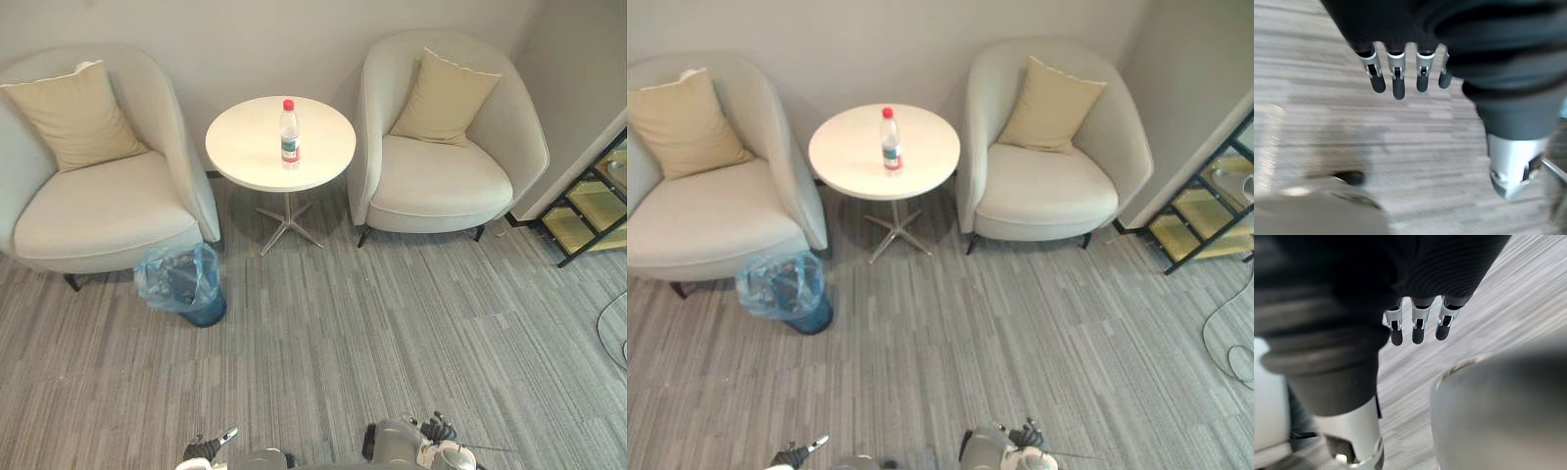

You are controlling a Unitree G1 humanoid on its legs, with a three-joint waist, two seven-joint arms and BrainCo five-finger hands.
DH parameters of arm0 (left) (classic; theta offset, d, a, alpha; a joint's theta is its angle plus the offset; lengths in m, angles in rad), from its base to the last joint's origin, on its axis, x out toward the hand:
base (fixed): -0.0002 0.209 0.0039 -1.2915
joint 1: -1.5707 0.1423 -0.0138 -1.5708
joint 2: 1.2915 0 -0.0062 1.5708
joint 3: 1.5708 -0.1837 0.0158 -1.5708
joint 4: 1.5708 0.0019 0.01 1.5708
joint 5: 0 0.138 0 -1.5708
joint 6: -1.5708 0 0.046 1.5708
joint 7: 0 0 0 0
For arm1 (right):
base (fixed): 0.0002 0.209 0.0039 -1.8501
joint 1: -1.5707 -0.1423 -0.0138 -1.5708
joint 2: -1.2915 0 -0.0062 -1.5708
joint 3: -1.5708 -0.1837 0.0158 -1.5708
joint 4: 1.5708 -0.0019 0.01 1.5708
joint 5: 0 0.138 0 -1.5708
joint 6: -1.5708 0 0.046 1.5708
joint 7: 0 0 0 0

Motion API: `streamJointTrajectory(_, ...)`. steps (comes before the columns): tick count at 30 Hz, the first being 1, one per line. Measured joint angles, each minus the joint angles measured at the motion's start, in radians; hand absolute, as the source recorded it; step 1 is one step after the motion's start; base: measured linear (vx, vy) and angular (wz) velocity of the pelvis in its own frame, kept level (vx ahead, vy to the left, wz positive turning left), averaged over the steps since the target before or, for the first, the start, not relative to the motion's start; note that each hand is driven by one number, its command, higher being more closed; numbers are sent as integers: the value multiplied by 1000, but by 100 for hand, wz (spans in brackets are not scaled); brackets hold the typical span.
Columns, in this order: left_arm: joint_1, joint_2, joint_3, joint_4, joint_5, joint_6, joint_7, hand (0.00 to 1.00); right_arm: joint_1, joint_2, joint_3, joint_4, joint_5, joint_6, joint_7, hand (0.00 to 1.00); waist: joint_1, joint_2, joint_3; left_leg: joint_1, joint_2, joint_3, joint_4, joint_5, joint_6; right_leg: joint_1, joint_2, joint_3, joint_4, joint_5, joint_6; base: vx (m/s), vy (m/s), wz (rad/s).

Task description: Gather rubbish on tea table into small bin, then transfer packed bag to large trash can.

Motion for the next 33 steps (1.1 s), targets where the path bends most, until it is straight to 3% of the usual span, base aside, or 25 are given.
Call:
streamJointTrajectory(1, -1, -1, 0, 0, 0, -1, 0, 0, -5, 0, 0, 2, 0, 0, 1, 0, -8, 2, 0, 19, 10, -13, -3, 0, 0, -7, 16, 8, -92, 23, -3, 460, -217, 43)
streamJointTrajectory(3, 9, 8, -9, 1, 0, -2, 0, 0, -15, -2, 1, 22, -1, 2, 1, 0, -30, -10, -4, 68, 18, -77, -25, -15, -22, -2, 62, 105, -329, 173, -10, 500, -279, 62)
streamJointTrajectory(4, 15, 18, -8, 1, 0, -3, -1, 0, -12, -1, 0, 41, 0, 2, 0, 0, -35, -31, -12, 91, 5, -112, -25, -29, -45, 6, 61, 123, -356, 255, -33, 560, -333, 43)
streamJointTrajectory(5, 12, -5, 6, 15, 1, -1, 0, 0, -23, -23, -6, 59, 0, 6, 1, 0, -22, -5, -10, 118, 33, -143, -7, -43, -63, 3, 82, 102, -293, 207, -64, 527, -339, 24)
streamJointTrajectory(6, 19, -33, 25, 24, 1, 0, 1, 0, -19, -41, -10, 65, -1, 6, -2, 0, -23, 31, -24, 88, 73, -169, 64, -43, -66, 24, 109, 89, -307, 175, -72, 603, -383, 4)
streamJointTrajectory(7, 24, -47, 40, 22, 1, -1, 2, 0, -15, -46, -25, 76, 3, 7, -3, 0, -20, 45, -35, 42, 89, -187, 152, -42, -66, 37, 126, 80, -329, 147, -79, 468, -303, 16)
streamJointTrajectory(9, 21, -63, 81, 11, 1, -1, 0, 0, -15, -51, -51, 75, 4, 7, -14, 0, -23, 80, -27, -132, 142, -228, 506, 24, -121, 104, 166, 47, -387, 110, -98, 468, -283, 27)
streamJointTrajectory(10, 22, -68, 90, 2, 0, -1, 0, 0, -15, -52, -47, 74, 4, 8, -23, 0, -17, 86, -18, -207, 167, -223, 665, 26, -128, 170, 187, 38, -430, 102, -104, 451, -247, 21)
streamJointTrajectory(12, 24, -61, 90, -22, -1, -3, 0, 0, -10, -40, -26, 87, 3, 14, -26, 0, 2, 61, 3, -299, 175, -167, 795, -9, -137, 298, 197, 19, -500, 90, -114, 402, -174, 11)
streamJointTrajectory(14, 23, -53, 76, -41, -1, -7, 0, 0, -5, -30, -14, 93, 4, 16, -26, 0, 27, 47, 7, -381, 170, -86, 757, -32, -106, 383, 198, 4, -577, 85, -107, 364, -137, 12)
streamJointTrajectory(16, 24, -54, 68, -49, -1, -16, 2, 0, -14, -20, 2, 89, 4, 17, -26, 0, 33, 46, 7, -446, 116, -34, 497, -32, -90, 443, 193, -5, -639, 76, -90, 370, -20, 11)
streamJointTrajectory(18, 25, -50, 56, -39, -1, -16, 1, 0, -15, -19, 5, 94, 2, 17, -24, 0, 36, 46, 6, -436, 61, -44, 208, 64, -68, 487, 189, -1, -674, 64, -71, 430, 82, -9)
streamJointTrajectory(19, 26, -35, 50, -35, 0, -14, 0, 0, -15, -8, 4, 108, 1, 16, -24, 0, 50, 15, 4, -395, 28, -32, 127, 188, -35, 524, 171, 23, -696, 58, -57, 510, 126, -23)
streamJointTrajectory(21, 22, -14, 49, -20, 15, -14, -1, 0, -8, 11, 4, 118, 0, 17, -23, 0, 50, -17, -12, -373, -3, -13, 117, 167, -3, 532, 138, 32, -701, 63, -42, 530, 116, -7)
streamJointTrajectory(23, 17, -8, 50, -16, 21, -11, -1, 0, -6, 15, 22, 117, -3, 18, -21, 0, 62, -29, -16, -344, -15, 13, 120, 149, 9, 510, 112, 60, -612, 57, -19, 436, 128, -12)
streamJointTrajectory(25, 18, -5, 37, 1, 22, -11, -1, 0, -7, 16, 22, 113, -12, 16, -16, 0, 63, -27, -16, -276, -24, 16, 86, 146, 13, 436, 95, 85, -377, 62, 0, 344, 139, -14)
streamJointTrajectory(26, 17, -1, 22, 4, 23, -8, -1, 0, -3, 16, 22, 107, -23, 14, -14, 0, 59, -24, -15, -218, -31, 5, 58, 132, 36, 375, 75, 92, -182, 90, 39, 313, 102, 13)
streamJointTrajectory(27, 18, 7, 10, 4, 25, -3, -1, 0, 13, 15, 22, 86, -30, 13, -13, 0, 54, -23, -15, -165, -42, -21, 34, 108, 39, 323, 49, 90, -26, 88, 45, 385, 74, 29)
streamJointTrajectory(29, 18, 11, 11, 5, 27, 1, -1, 0, 24, 21, 28, 55, -33, 12, -11, 0, 48, -31, -20, -91, -57, -56, -4, 77, 37, 259, 14, 74, 116, 34, 43, 309, 0, 45)
streamJointTrajectory(31, 14, 7, 12, 5, 28, 1, -2, 0, 24, 19, 32, 40, -37, 10, -4, 0, 32, -24, -22, -47, -49, -91, -27, 77, 37, 213, 12, 48, 106, -11, 27, 266, -60, 61)
streamJointTrajectory(33, 11, 3, 21, 3, 29, 0, -2, 0, 17, 19, 32, 37, -37, 3, -2, 0, 24, -20, -23, -23, -32, -120, -36, 75, 35, 168, 22, 42, -13, -23, 21, 218, -96, 67)
